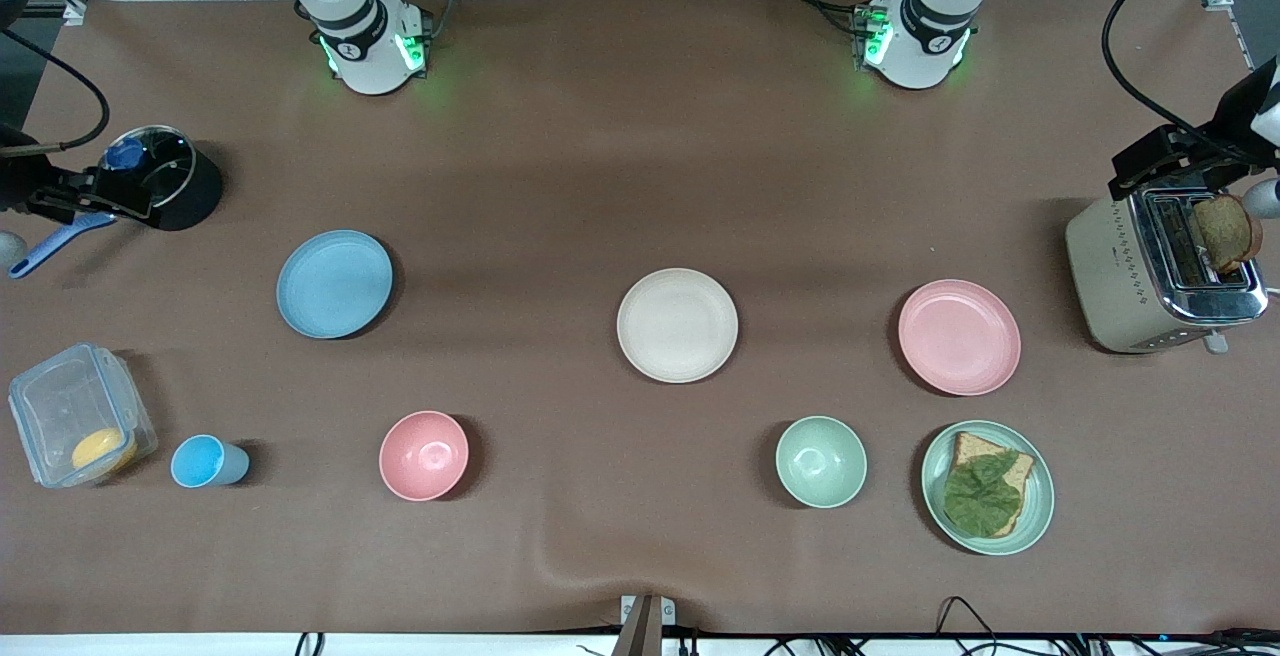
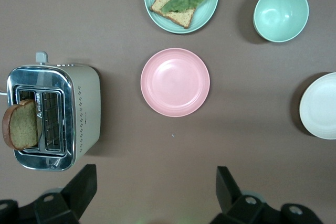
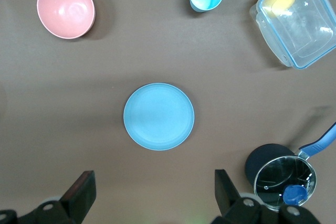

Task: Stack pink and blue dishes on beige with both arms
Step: 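Reach the left gripper toward the rim of the pink plate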

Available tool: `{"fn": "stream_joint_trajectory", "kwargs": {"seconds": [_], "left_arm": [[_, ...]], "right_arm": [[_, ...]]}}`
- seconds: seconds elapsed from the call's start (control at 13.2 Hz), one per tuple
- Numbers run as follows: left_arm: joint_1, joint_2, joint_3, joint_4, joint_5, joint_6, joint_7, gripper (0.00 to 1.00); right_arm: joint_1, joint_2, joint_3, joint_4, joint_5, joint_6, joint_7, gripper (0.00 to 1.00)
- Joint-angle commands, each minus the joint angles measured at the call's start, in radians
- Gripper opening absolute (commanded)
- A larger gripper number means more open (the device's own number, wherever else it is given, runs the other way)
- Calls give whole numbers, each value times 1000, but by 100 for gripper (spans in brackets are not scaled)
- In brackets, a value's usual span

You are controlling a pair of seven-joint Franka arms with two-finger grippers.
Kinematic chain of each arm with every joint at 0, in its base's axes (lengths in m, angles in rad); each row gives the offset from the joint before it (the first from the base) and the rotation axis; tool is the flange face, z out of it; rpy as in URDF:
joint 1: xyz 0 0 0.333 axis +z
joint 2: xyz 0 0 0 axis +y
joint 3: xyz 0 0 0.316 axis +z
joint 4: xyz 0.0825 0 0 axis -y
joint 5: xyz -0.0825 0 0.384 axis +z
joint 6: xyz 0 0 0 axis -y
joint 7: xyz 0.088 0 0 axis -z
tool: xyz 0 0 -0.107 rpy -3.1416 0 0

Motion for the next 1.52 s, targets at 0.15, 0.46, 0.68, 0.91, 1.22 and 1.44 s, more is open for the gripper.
{"fn": "stream_joint_trajectory", "kwargs": {"seconds": [0.15,0.46,0.68,0.91,1.22,1.44], "left_arm": [[-8,-7,9,-5,-4,-16,9,100],[9,92,9,-53,32,54,38,100],[18,96,15,-276,34,316,28,100],[58,106,12,-467,32,545,13,100],[101,195,11,-605,32,748,11,100],[138,310,9,-604,32,820,25,100]], "right_arm": [[-3,-7,2,2,12,-10,-3,100],[-1,-7,2,2,12,-10,-1,100],[-3,-6,2,2,12,-10,-1,100],[-12,4,-2,-1,12,-24,-12,100],[-39,27,-6,-49,12,-3,-15,100],[-42,36,-6,-182,12,137,-15,100]]}}
